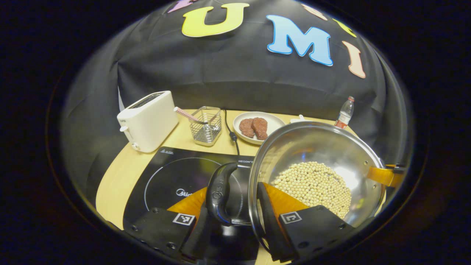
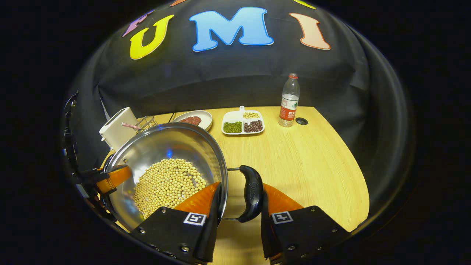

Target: First push the handle of the pot to place it horizontally, then grasp the pot with both hands and set it on the induction cooktop.

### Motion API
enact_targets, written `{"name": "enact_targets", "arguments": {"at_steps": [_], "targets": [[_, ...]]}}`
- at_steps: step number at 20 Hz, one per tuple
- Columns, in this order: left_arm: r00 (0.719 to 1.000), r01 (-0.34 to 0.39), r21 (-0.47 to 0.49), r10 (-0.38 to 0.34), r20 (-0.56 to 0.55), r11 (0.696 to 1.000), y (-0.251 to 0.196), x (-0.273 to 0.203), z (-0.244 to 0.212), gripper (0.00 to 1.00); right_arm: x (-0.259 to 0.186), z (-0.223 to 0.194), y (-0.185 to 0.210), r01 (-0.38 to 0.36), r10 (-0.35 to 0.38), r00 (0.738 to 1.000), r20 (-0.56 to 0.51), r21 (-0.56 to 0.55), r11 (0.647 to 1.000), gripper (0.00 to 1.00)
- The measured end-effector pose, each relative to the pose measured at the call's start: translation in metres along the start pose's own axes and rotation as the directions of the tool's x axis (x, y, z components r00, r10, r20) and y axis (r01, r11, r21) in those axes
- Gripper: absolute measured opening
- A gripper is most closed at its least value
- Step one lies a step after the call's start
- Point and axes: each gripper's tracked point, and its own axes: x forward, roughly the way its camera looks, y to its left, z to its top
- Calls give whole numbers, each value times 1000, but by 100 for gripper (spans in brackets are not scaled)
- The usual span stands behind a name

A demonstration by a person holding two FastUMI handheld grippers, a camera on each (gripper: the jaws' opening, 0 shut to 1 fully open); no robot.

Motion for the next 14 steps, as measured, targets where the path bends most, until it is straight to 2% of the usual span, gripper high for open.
{"name": "enact_targets", "arguments": {"at_steps": [3,4,6,7,8,14], "targets": [[1000,-6,1,6,-5,1000,22,-2,0,66,0,-3,21,-6,6,1000,-5,-1,1000,50],[1000,-7,1,7,-8,1000,30,-2,-1,70,0,-4,28,-6,6,1000,-6,-2,1000,50],[1000,-10,4,10,-11,1000,48,-3,-3,66,2,-6,42,-6,6,1000,-9,-5,1000,50],[1000,-10,3,10,-13,1000,58,-2,-4,70,4,-7,49,-6,6,1000,-11,-6,1000,50],[1000,-11,3,11,-12,1000,66,-2,-3,66,5,-8,57,-7,7,1000,-13,-6,1000,50],[1000,-13,5,13,-20,1000,115,2,-7,66,6,-13,104,-8,8,1000,-26,0,1000,50]]}}
